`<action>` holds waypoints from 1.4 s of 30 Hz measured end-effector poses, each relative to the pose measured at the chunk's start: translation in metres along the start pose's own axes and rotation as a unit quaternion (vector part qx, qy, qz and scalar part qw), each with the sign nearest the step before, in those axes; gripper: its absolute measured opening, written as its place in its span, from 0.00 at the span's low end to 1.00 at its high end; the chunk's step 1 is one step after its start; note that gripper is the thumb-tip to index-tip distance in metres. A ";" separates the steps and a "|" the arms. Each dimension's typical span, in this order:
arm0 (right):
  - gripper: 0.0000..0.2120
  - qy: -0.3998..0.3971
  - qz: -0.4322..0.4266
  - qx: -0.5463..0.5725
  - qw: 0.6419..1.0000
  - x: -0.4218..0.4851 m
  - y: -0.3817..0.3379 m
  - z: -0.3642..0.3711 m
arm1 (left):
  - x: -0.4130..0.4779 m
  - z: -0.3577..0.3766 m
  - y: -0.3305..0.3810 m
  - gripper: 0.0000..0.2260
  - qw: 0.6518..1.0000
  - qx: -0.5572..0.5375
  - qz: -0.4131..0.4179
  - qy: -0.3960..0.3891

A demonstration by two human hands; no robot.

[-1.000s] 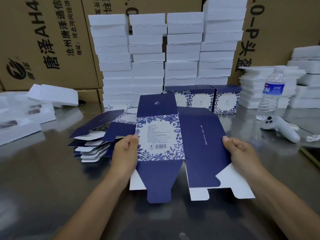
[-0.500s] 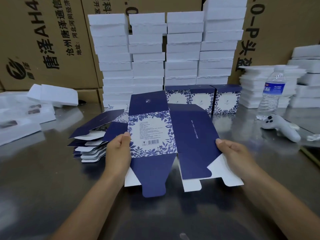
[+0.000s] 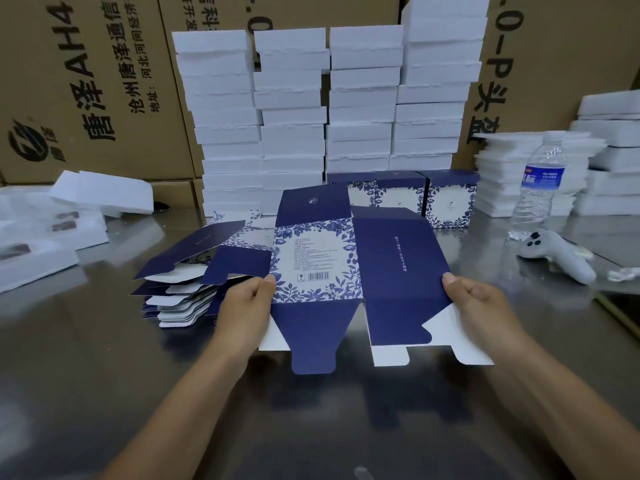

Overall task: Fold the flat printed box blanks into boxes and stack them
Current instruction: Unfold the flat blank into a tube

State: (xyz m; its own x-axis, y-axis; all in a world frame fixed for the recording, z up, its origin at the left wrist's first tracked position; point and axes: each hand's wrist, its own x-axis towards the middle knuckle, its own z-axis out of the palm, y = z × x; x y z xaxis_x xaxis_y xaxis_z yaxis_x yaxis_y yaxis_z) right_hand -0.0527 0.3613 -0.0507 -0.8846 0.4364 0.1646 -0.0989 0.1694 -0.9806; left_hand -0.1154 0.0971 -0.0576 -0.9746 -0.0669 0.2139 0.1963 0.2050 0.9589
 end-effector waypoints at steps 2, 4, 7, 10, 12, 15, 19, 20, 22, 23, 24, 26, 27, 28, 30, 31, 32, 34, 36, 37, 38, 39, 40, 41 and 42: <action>0.16 -0.010 0.009 0.008 1.000 -0.002 0.002 0.002 | 0.000 -0.001 0.000 0.20 1.000 0.017 0.011 0.018; 0.17 -0.022 0.019 0.027 0.999 -0.003 0.002 0.004 | 0.000 -0.001 0.000 0.20 0.999 0.024 0.016 0.036; 0.16 -0.047 0.036 0.055 0.997 -0.004 -0.002 0.004 | -0.001 -0.001 0.001 0.19 0.998 0.021 0.027 0.047; 0.18 -0.064 0.056 0.063 0.994 -0.007 -0.004 0.004 | -0.001 -0.001 0.003 0.19 0.997 0.003 0.033 0.063; 0.19 -0.077 0.054 0.039 0.995 -0.006 -0.002 0.005 | 0.000 -0.003 0.004 0.19 0.997 -0.008 0.033 0.071; 0.18 -0.087 0.055 0.024 0.994 -0.006 0.000 0.006 | 0.002 -0.005 0.002 0.19 0.997 -0.027 0.028 0.065; 0.17 -0.072 0.059 0.029 0.995 -0.004 0.000 0.004 | 0.000 -0.004 0.005 0.18 0.995 -0.098 0.006 0.028; 0.16 -0.064 0.053 0.022 0.996 -0.003 0.001 0.004 | -0.001 -0.003 0.008 0.17 0.992 -0.120 -0.006 0.022; 0.10 -0.048 0.028 0.005 0.998 -0.004 0.003 0.006 | -0.003 -0.002 0.012 0.13 0.985 -0.169 -0.026 -0.006; 0.04 -0.046 0.016 -0.008 0.999 -0.004 0.005 0.008 | -0.003 0.000 0.012 0.12 0.980 -0.193 -0.029 -0.031; 0.05 -0.050 0.005 -0.028 0.998 -0.004 0.007 0.009 | -0.005 0.001 0.012 0.11 0.977 -0.202 -0.024 -0.063; 0.15 -0.095 -0.024 -0.082 0.992 -0.005 0.010 0.012 | -0.009 0.006 0.012 0.12 0.973 -0.194 -0.007 -0.128; 0.22 -0.119 -0.038 -0.116 0.985 -0.006 0.010 0.013 | -0.010 0.008 0.011 0.13 0.971 -0.188 -0.005 -0.149; 0.29 -0.142 -0.049 -0.147 0.978 -0.008 0.011 0.014 | -0.010 0.009 0.011 0.14 0.970 -0.182 -0.007 -0.161; 0.34 -0.172 -0.067 -0.191 0.964 -0.011 0.009 0.015 | -0.010 0.013 0.009 0.14 0.971 -0.169 -0.015 -0.171; 0.34 -0.184 -0.076 -0.202 0.959 -0.012 0.009 0.015 | -0.011 0.014 0.008 0.14 0.971 -0.162 -0.016 -0.176; 0.35 -0.196 -0.079 -0.209 0.955 -0.013 0.010 0.015 | -0.011 0.016 0.007 0.12 0.971 -0.155 -0.017 -0.179; 0.35 -0.209 -0.080 -0.223 0.949 -0.014 0.011 0.015 | -0.012 0.019 0.006 0.10 0.972 -0.151 -0.025 -0.176; 0.28 -0.195 -0.098 -0.252 0.943 -0.015 0.015 0.017 | -0.012 0.019 0.005 0.08 0.972 -0.163 -0.041 -0.163; 0.25 -0.184 -0.110 -0.271 0.938 -0.016 0.016 0.018 | -0.011 0.019 0.004 0.06 0.972 -0.167 -0.045 -0.160; 0.24 -0.176 -0.122 -0.287 0.934 -0.017 0.017 0.019 | -0.011 0.019 0.003 0.05 0.972 -0.166 -0.047 -0.157; 0.24 -0.167 -0.135 -0.299 0.930 -0.018 0.017 0.020 | -0.010 0.018 0.002 0.04 0.973 -0.162 -0.046 -0.156; 0.24 -0.156 -0.145 -0.307 0.927 -0.019 0.017 0.020 | -0.009 0.017 0.000 0.05 0.974 -0.155 -0.042 -0.161; 0.25 -0.146 -0.154 -0.310 0.927 -0.020 0.016 0.020 | -0.009 0.017 -0.002 0.08 0.974 -0.145 -0.030 -0.170; 0.25 -0.140 -0.161 -0.306 0.928 -0.020 0.016 0.021 | -0.009 0.016 -0.003 0.13 0.974 -0.131 -0.012 -0.185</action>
State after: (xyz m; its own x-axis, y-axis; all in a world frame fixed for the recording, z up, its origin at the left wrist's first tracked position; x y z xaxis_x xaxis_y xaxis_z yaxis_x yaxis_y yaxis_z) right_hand -0.0456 0.3367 -0.0716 -0.9467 0.0435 0.3193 -0.1766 0.7588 -0.6270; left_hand -0.1093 0.1128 -0.0653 -0.9422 0.2970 0.1549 0.1463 -0.0511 0.9879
